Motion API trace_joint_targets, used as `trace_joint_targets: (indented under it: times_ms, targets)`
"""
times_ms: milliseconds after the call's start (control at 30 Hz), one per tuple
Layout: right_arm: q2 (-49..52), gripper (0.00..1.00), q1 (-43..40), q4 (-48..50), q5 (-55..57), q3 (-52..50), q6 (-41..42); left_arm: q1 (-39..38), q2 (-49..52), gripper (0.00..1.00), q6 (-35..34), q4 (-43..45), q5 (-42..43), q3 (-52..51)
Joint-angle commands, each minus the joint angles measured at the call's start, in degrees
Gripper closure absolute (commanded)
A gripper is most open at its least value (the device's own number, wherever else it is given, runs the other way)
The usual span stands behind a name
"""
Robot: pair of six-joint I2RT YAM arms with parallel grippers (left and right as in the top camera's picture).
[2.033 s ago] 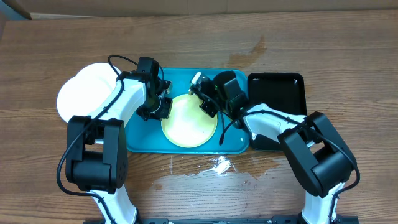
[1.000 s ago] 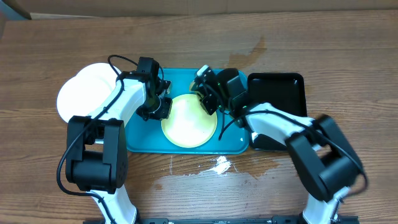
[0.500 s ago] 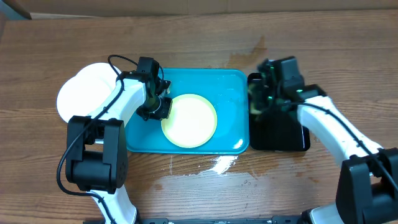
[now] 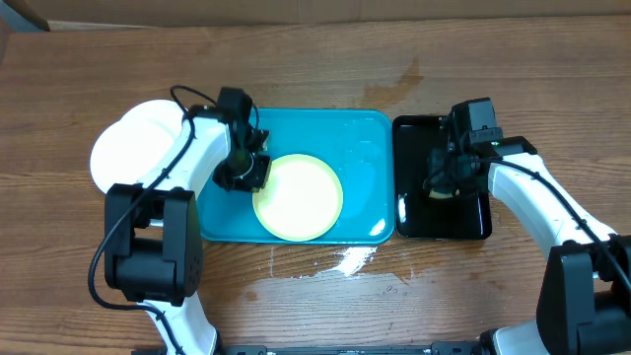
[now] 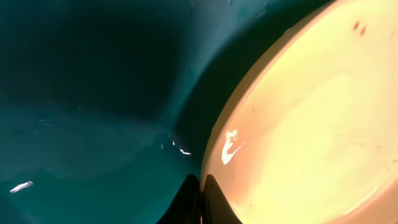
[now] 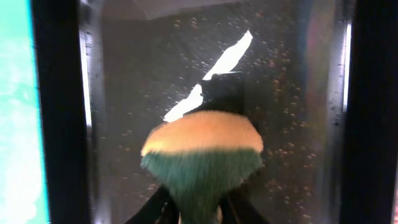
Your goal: Clean dirty plates on tray and stack at the side
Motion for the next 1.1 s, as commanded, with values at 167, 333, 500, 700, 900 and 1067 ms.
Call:
trace_joint_targets:
  times_ms: [167,333,500,700,900,1067]
  targets:
    - [-0.8,0.55,-1.0,0.1,6.3,-0.3,3.1,0.3,0.4,0.96,-1.4,-4.2,0.4,7.9]
    - [-0.8,0.13,-1.0,-0.8,6.3,-0.3,3.1,0.3,0.4,0.96,-1.4,-3.8,3.8,7.9]
    - [-0.8,0.00,-1.0,-1.9,6.3,-0.3,3.1,0.3,0.4,0.96,-1.4,-3.7,4.8,7.9]
    - [-0.8,0.00,-1.3,-1.7,5.3,-0.3,3.1,1.1,0.4,0.96,-1.3,-3.5,11.6,8.2]
    - [-0.8,0.00,-5.1,-1.1,-1.5,0.0,3.1,2.6,0.4,0.96,-1.4,-5.2,18.9,12.2]
    - [-0.8,0.00,-10.0,-1.4,-3.7,0.0,3.1,2.4,0.4,0.96,-2.7,-10.4,19.2,19.1]
